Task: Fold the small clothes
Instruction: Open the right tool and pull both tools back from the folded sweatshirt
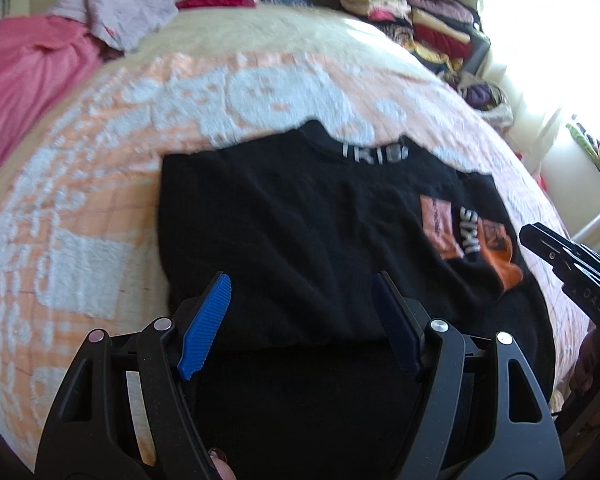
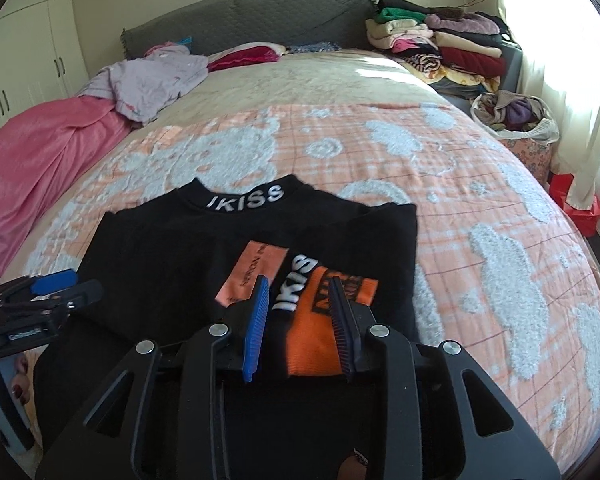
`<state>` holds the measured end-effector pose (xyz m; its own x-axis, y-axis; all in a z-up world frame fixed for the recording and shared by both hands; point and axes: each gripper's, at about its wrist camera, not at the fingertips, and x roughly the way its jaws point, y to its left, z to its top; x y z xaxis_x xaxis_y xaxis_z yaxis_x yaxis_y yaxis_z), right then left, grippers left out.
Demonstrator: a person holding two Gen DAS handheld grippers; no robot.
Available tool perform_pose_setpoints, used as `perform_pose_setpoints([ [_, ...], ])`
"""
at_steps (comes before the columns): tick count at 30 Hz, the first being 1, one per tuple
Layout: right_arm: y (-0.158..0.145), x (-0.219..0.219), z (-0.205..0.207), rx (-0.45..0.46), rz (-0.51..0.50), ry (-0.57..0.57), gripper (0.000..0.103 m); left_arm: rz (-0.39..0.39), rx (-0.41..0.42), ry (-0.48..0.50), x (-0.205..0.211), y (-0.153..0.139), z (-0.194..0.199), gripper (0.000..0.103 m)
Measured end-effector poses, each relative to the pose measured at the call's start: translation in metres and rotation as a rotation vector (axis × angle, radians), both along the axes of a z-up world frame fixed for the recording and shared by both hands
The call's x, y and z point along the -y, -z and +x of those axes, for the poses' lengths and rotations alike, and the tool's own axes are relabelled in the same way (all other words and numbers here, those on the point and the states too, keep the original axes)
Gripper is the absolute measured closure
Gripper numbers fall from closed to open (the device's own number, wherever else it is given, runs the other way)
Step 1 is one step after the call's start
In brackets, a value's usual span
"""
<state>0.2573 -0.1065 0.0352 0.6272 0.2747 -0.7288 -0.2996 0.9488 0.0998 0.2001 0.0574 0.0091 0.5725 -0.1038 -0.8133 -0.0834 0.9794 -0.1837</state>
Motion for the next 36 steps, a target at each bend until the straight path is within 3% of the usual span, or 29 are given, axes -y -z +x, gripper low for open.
perform_pose_setpoints([
  [4, 0.004, -0.010, -0.005, -0.011, -0.003, -0.038, 0.073, 0.022, -0.057, -0.001, -0.006, 0.019, 0.001, 0.044],
  [9, 0.015, -0.018, -0.003, -0.039, -0.012, -0.063, 0.068, 0.025, -0.055, 0.004, -0.006, 0.021, -0.001, 0.044],
  [13, 0.044, -0.017, 0.008, -0.147, -0.072, -0.024, 0.068, 0.029, -0.053, 0.004, -0.006, 0.020, -0.001, 0.044],
  [15, 0.052, -0.007, 0.011, -0.172, -0.016, -0.003, 0.068, 0.031, -0.052, 0.007, -0.006, 0.020, -0.002, 0.044],
  [24, 0.039, 0.007, -0.004, -0.146, 0.041, 0.021, 0.063, 0.042, -0.045, 0.004, -0.004, 0.018, -0.005, 0.044],
  [31, 0.028, 0.012, -0.015, -0.127, 0.061, 0.017, 0.049, 0.037, -0.037, 0.001, -0.004, 0.014, -0.008, 0.044],
  [34, 0.023, 0.014, -0.020, -0.117, 0.074, 0.021, 0.036, 0.032, -0.034, -0.003, -0.005, 0.012, -0.010, 0.044],
  [36, 0.021, 0.013, -0.022, -0.114, 0.076, 0.018, 0.036, 0.026, -0.031, -0.005, -0.005, 0.011, -0.012, 0.044],
])
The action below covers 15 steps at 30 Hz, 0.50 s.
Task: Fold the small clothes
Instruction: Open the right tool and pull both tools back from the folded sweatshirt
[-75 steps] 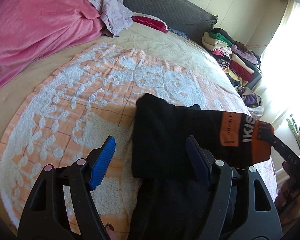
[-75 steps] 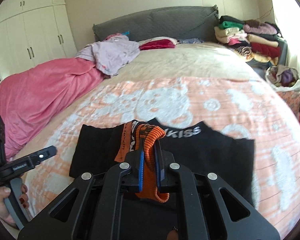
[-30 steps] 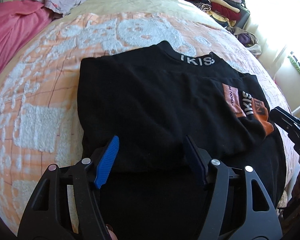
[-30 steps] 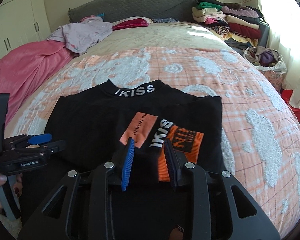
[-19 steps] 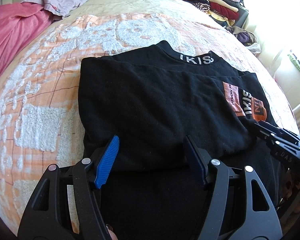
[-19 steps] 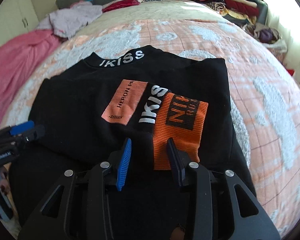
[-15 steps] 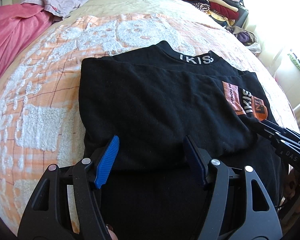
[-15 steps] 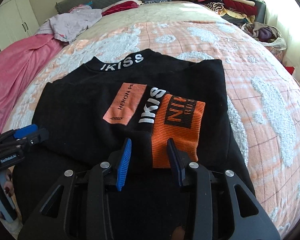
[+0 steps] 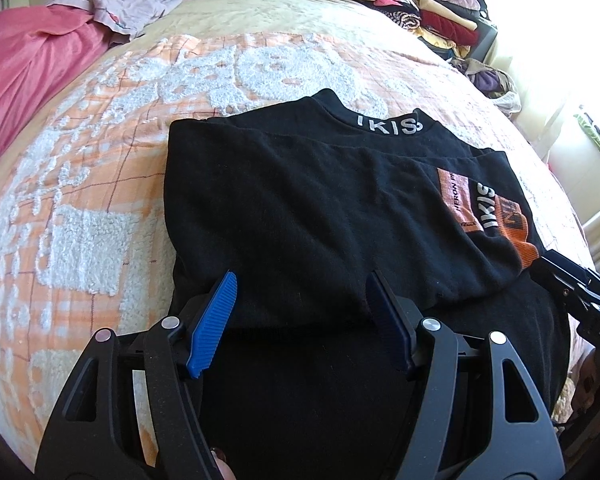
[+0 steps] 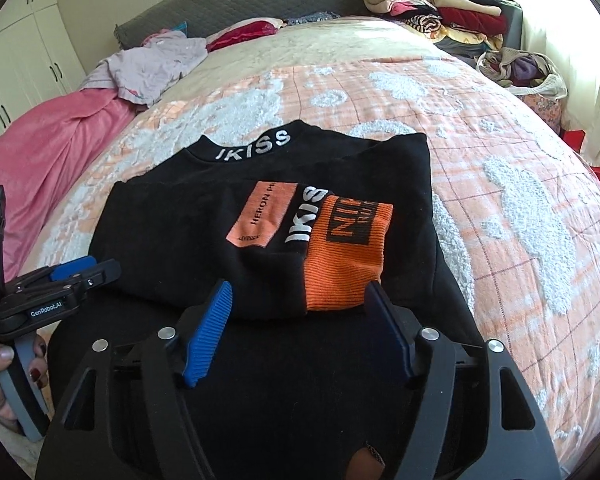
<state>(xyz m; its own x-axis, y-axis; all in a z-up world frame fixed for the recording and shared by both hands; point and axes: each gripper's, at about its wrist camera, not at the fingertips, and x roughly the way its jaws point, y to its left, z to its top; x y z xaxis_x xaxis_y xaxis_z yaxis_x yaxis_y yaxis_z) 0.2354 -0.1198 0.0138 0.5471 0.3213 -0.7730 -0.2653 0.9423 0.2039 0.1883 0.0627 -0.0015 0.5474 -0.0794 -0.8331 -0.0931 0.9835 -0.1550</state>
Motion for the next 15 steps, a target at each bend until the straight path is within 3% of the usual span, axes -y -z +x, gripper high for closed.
perform_pose_setpoints([
  [1, -0.001, -0.001, -0.002, 0.002, -0.004, -0.004, 0.035, -0.003, 0.002, -0.001, -0.001, -0.001, -0.001, 0.042],
  [3, -0.004, -0.001, -0.005, 0.010, -0.009, -0.005, 0.024, -0.010, 0.005, -0.003, -0.002, -0.004, -0.004, 0.039],
  [6, -0.008, -0.001, -0.009, 0.019, 0.002, -0.005, 0.022, -0.005, 0.015, -0.008, -0.001, -0.008, -0.007, 0.038],
  [10, -0.015, 0.001, -0.015, 0.033, 0.013, -0.008, 0.011, -0.003, 0.032, -0.020, -0.002, -0.015, -0.014, 0.024],
  [12, -0.018, 0.001, -0.018, 0.041, 0.013, -0.005, 0.011, -0.004, 0.043, -0.025, -0.003, -0.019, -0.018, 0.023],
  [14, -0.021, 0.003, -0.021, 0.046, 0.023, -0.002, 0.010, -0.002, 0.053, -0.033, -0.004, -0.023, -0.021, 0.012],
  [15, -0.023, 0.005, -0.024, 0.049, 0.027, 0.000, 0.009, -0.001, 0.058, -0.037, -0.004, -0.025, -0.023, 0.012],
])
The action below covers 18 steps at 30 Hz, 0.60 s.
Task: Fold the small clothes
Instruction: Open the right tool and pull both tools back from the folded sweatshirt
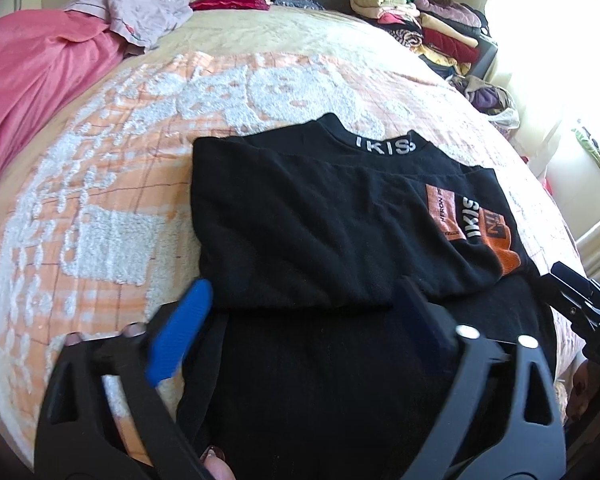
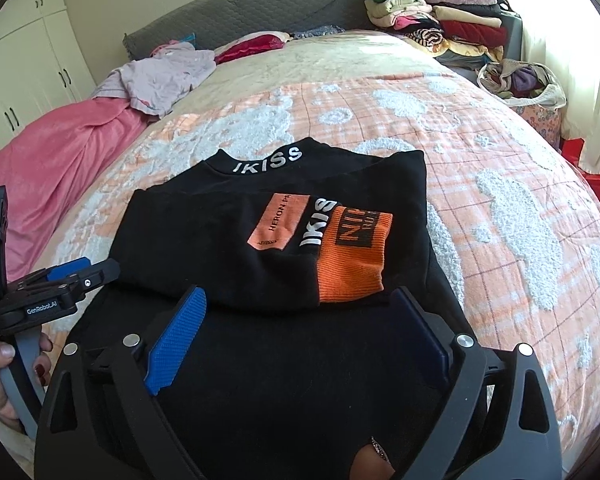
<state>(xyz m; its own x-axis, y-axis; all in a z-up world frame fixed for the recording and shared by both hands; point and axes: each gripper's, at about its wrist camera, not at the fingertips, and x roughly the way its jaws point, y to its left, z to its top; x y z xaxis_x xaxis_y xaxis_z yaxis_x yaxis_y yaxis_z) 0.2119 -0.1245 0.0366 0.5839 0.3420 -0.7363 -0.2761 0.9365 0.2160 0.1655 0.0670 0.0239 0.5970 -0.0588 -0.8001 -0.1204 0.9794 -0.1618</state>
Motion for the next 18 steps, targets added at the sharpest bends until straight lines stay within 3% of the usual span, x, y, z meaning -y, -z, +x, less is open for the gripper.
perform_pose_setpoints([
  [11, -0.016, 0.018, -0.028, 0.041, 0.009, 0.027, 0.008, -0.002, 0.064, -0.030, -0.007, -0.023, -0.032, 0.010],
  [18, -0.019, 0.032, -0.047, 0.052, 0.013, 0.039, 0.008, 0.007, 0.063, -0.065, -0.017, -0.022, -0.056, 0.010],
])
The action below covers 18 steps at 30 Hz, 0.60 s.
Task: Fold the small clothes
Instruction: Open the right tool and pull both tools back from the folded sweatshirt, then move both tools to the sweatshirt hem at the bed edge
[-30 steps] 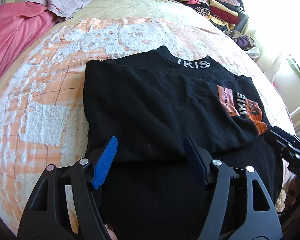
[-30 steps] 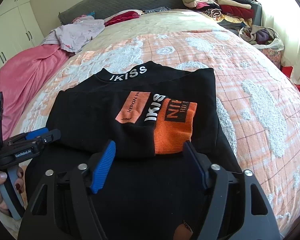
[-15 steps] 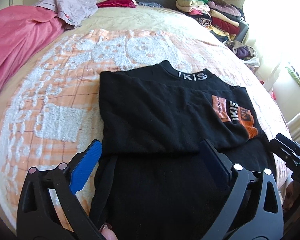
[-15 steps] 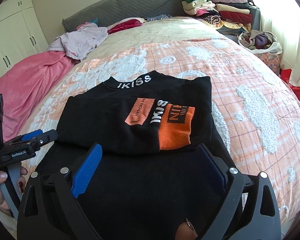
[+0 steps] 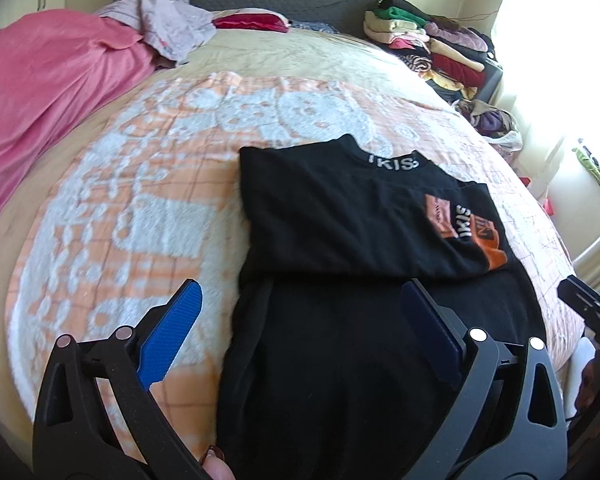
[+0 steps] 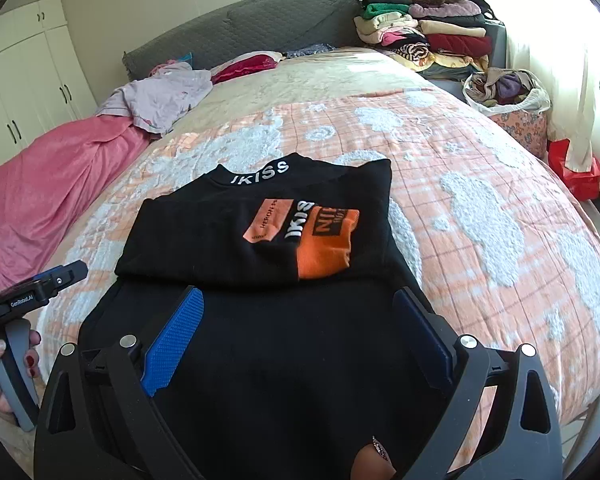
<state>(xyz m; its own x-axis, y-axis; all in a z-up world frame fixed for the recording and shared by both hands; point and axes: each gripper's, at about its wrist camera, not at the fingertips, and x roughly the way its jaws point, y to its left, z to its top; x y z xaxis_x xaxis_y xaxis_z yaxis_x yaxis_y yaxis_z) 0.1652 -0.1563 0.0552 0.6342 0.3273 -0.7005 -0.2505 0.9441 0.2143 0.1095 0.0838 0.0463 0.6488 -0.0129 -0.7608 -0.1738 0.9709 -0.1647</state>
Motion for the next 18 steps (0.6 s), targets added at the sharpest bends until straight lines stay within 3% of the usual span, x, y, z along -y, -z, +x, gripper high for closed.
perform_pose_setpoints([
  [18, 0.033, 0.033, -0.055, -0.050, -0.034, 0.011, 0.008, -0.009, -0.074, -0.121, -0.039, 0.032, -0.078, 0.010],
])
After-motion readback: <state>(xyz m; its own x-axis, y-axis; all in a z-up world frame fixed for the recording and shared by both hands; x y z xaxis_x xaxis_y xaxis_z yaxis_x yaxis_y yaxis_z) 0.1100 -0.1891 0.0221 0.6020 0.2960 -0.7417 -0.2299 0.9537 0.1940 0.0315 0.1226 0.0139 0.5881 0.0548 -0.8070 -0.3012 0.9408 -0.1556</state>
